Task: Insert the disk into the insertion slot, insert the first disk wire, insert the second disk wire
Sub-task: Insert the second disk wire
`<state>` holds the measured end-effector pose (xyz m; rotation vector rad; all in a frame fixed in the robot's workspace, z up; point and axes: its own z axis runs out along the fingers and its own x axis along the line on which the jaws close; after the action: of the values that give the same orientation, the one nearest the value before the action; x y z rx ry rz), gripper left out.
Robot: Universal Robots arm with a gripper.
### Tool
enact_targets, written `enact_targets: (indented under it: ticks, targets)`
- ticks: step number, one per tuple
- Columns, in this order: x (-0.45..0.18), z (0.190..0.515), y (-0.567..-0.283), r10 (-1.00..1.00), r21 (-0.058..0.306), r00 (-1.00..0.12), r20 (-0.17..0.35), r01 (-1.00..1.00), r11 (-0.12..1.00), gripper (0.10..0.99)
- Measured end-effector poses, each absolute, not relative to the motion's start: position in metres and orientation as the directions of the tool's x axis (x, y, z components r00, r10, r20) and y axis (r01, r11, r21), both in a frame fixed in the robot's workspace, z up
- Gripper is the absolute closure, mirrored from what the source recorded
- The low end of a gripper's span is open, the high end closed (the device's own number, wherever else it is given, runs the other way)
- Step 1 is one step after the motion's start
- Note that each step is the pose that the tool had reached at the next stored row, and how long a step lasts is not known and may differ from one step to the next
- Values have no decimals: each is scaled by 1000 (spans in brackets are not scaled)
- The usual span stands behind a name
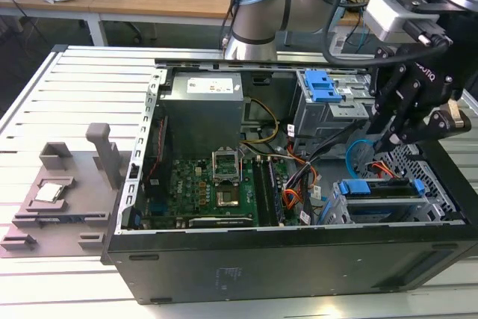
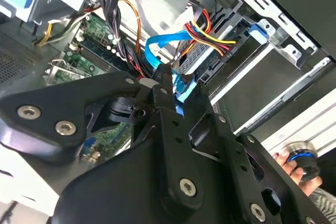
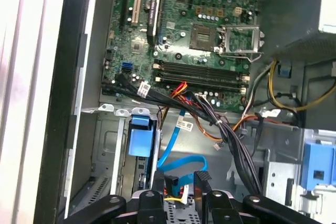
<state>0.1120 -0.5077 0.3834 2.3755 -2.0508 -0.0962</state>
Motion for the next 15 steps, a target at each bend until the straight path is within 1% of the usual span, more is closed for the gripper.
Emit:
enact_targets:
  ticks: [4, 9, 10, 12, 14, 15]
  targets:
    - [112, 380, -508, -978, 42, 204, -43, -978, -206, 725]
    - [112, 380, -508, -977, 43, 209, -39, -977, -211, 725]
    - [112, 380, -508, -977, 43, 209, -39, -977, -211, 741]
    - [112, 380, -508, -977, 43, 210, -38, -977, -211, 871]
    - [112, 380, -508, -977, 43, 210, -38, -976, -212, 980]
    - [112, 380, -508, -977, 43, 211, -37, -976, -212, 980]
